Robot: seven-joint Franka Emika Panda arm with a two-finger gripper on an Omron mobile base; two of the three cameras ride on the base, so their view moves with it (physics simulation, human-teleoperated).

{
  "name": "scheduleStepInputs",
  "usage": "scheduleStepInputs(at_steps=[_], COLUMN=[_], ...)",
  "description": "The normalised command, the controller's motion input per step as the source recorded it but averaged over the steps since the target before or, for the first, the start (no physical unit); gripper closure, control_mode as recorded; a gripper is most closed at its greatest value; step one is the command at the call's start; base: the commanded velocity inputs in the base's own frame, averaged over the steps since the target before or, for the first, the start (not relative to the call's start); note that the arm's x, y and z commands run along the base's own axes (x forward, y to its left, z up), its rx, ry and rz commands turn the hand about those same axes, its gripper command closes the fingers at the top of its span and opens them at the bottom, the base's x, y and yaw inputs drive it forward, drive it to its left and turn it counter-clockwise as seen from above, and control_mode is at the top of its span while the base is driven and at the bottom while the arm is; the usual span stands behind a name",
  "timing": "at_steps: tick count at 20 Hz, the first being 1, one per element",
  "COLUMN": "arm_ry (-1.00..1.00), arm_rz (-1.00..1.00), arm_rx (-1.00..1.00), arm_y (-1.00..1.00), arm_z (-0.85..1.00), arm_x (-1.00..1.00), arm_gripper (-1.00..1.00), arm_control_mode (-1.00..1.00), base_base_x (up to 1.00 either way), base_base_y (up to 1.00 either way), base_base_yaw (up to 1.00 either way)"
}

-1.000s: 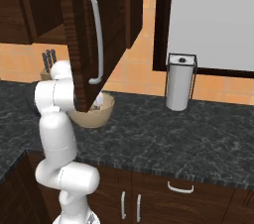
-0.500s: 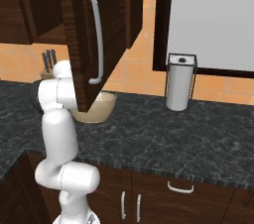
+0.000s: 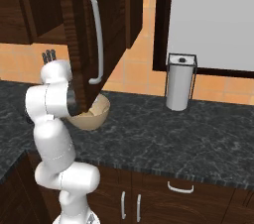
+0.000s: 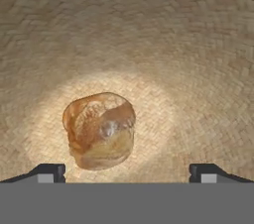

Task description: Open the cabinet, pick up the bread from the cabinet and place it in the basket. Then move the basket to the dining counter.

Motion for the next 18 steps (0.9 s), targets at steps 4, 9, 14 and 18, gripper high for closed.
scheduleStepInputs(at_steps=[4, 9, 14, 18], arm_ry=[-0.24, -0.18, 0.00, -0.03], arm_rz=[-0.13, -0.35, -0.28, -0.21], arm_rx=[0.00, 0.03, 0.00, 0.01], arm_y=[0.00, 0.00, -0.03, -0.08], arm_z=[0.30, 0.36, 0.69, 0.19], arm_x=[-0.97, -1.00, -0.89, -0.33], arm_gripper=[-1.00, -1.00, -1.00, -1.00], arm_control_mode=[-1.00, -1.00, -1.00, -1.00], base_base_x=[0.00, 0.00, 0.00, 0.00], base_base_y=[0.00, 0.00, 0.00, 0.00], base_base_yaw=[0.00, 0.00, 0.00, 0.00])
